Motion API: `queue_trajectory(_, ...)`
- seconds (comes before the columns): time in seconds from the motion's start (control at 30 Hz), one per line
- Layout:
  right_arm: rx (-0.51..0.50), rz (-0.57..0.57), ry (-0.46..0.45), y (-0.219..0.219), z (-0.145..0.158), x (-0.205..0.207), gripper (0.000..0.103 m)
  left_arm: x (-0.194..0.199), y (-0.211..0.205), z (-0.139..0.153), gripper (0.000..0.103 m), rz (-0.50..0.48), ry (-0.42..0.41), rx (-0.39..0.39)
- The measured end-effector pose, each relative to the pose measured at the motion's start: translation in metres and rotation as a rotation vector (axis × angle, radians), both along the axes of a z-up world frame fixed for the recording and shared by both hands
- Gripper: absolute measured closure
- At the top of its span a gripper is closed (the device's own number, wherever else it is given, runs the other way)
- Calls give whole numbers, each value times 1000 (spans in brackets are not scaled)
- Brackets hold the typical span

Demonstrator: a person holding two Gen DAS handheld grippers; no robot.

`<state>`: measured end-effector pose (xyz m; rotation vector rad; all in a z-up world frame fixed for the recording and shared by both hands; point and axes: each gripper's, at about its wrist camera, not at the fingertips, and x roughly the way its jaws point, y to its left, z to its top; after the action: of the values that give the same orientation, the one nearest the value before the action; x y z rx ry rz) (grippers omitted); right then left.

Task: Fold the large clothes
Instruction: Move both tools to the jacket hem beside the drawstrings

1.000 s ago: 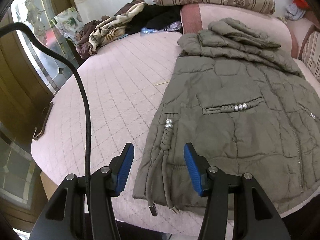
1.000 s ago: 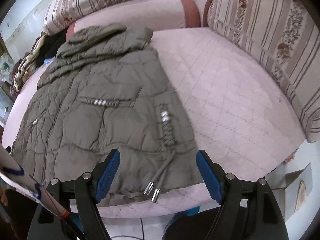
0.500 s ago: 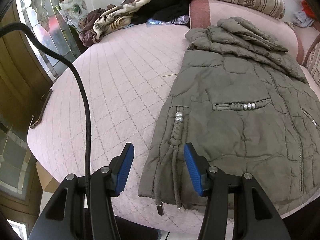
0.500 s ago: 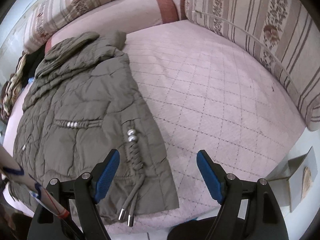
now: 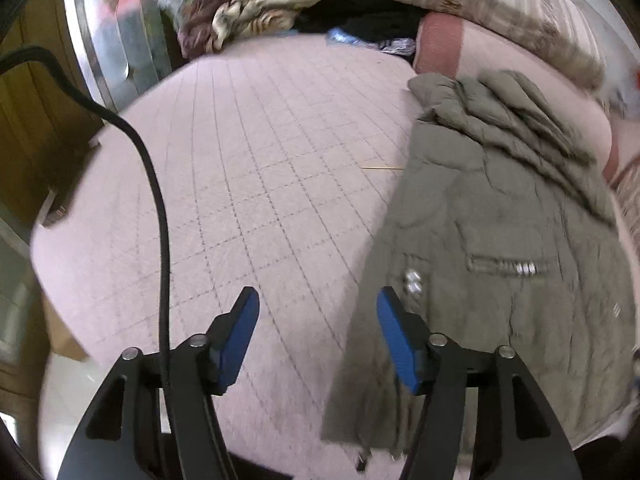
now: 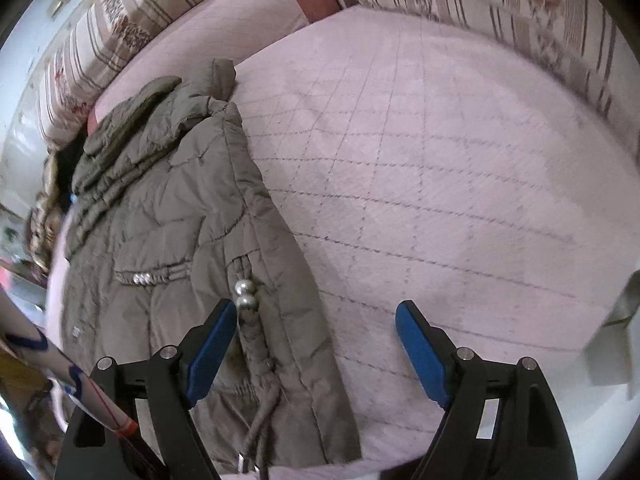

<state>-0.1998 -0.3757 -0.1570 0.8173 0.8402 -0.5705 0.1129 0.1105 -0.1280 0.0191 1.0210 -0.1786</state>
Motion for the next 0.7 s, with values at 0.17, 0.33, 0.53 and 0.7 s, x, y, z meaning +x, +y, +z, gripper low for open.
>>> queue_trajectory(0.17, 70, 21, -83, -7, -8, 10, 13, 31, 6, -25, 43, -51, 132, -155)
queue_trajectory(0.33, 161, 49, -176, -11, -14, 19, 13, 33, -3, -36, 43, -98, 161, -249)
queue_trajectory(0.53, 242, 101, -238, -1, -20, 31, 14, 18, 7, -42, 44, -113, 228, -460)
queue_trajectory(0.7, 285, 144, -254, 9, -22, 29, 23, 8, 12, -51, 44, -125, 300, -641)
